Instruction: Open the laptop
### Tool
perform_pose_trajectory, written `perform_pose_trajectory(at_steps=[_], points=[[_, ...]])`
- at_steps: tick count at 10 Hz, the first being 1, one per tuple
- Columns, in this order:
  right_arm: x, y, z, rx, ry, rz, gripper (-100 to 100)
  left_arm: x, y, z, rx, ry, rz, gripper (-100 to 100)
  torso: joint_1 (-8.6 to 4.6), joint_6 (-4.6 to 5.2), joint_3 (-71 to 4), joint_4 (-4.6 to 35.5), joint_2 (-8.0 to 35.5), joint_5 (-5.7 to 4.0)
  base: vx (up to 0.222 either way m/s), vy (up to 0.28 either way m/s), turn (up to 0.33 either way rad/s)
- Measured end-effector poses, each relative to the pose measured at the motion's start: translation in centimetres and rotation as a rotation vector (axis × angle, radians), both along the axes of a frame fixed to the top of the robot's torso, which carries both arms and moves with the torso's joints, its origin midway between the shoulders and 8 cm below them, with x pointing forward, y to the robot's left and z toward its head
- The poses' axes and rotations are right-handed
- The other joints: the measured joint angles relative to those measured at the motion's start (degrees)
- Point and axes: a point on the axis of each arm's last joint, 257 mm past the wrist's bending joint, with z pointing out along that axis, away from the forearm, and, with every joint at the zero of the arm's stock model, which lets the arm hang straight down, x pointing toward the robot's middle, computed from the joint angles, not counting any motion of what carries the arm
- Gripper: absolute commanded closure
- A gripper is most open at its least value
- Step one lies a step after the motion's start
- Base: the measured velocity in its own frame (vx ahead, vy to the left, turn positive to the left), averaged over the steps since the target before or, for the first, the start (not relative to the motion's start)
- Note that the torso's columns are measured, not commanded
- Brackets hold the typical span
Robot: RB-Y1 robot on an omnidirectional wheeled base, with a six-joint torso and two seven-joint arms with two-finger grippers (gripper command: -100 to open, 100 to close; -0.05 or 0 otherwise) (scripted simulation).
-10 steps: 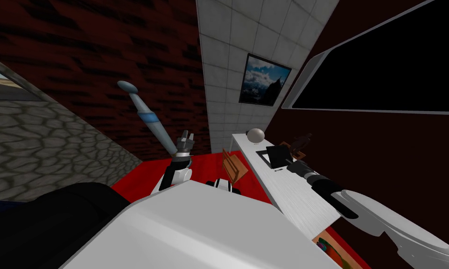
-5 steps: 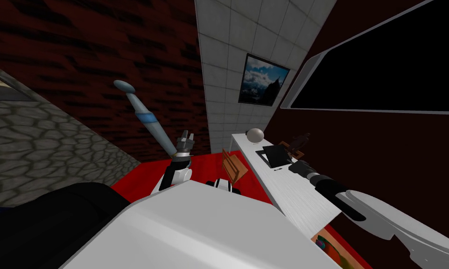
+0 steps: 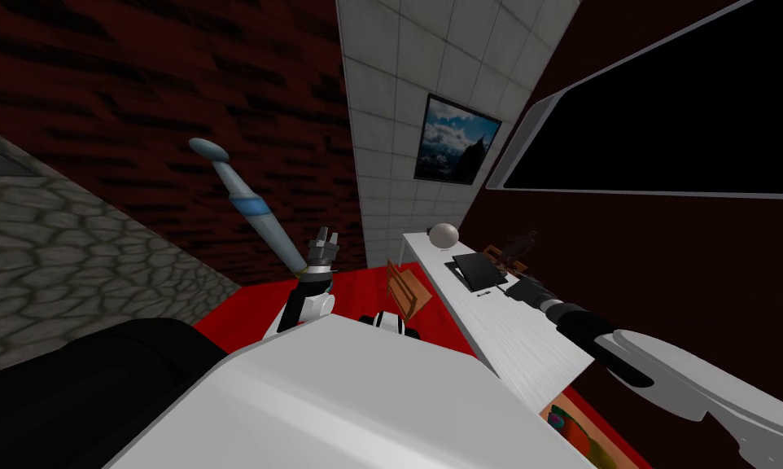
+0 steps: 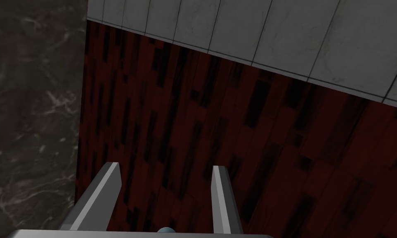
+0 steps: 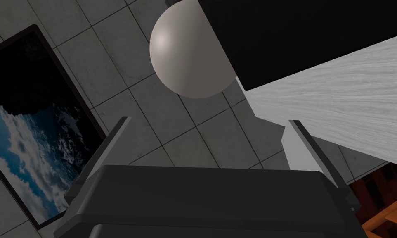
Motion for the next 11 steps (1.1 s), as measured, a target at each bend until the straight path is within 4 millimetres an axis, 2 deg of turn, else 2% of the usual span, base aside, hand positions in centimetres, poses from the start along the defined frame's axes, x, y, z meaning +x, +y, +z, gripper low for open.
perform_pose_trajectory(at_steps=[5, 6, 11], points=[[1.0, -0.1, 3.5, -0.002, 0.000, 0.028, -100, 0.0, 0.0, 0.0, 0.000, 0.000, 0.000, 0, -0.12, 0.00, 0.03, 0.01, 0.05, -0.03, 0.008, 0.022, -0.049], [1.0, -0.1, 3.6, 0.000, 0.000, 0.028, 0, 0.0, 0.0, 0.0, 0.000, 0.000, 0.000, 0, -0.15, -0.01, 0.04, 0.01, 0.05, -0.05, 0.000, 0.000, 0.000], [1.0, -0.1, 3.6, 0.000, 0.000, 0.028, 0, 0.0, 0.0, 0.0, 0.000, 0.000, 0.000, 0, -0.08, 0.00, 0.02, 0.01, 0.03, -0.02, 0.000, 0.000, 0.000]])
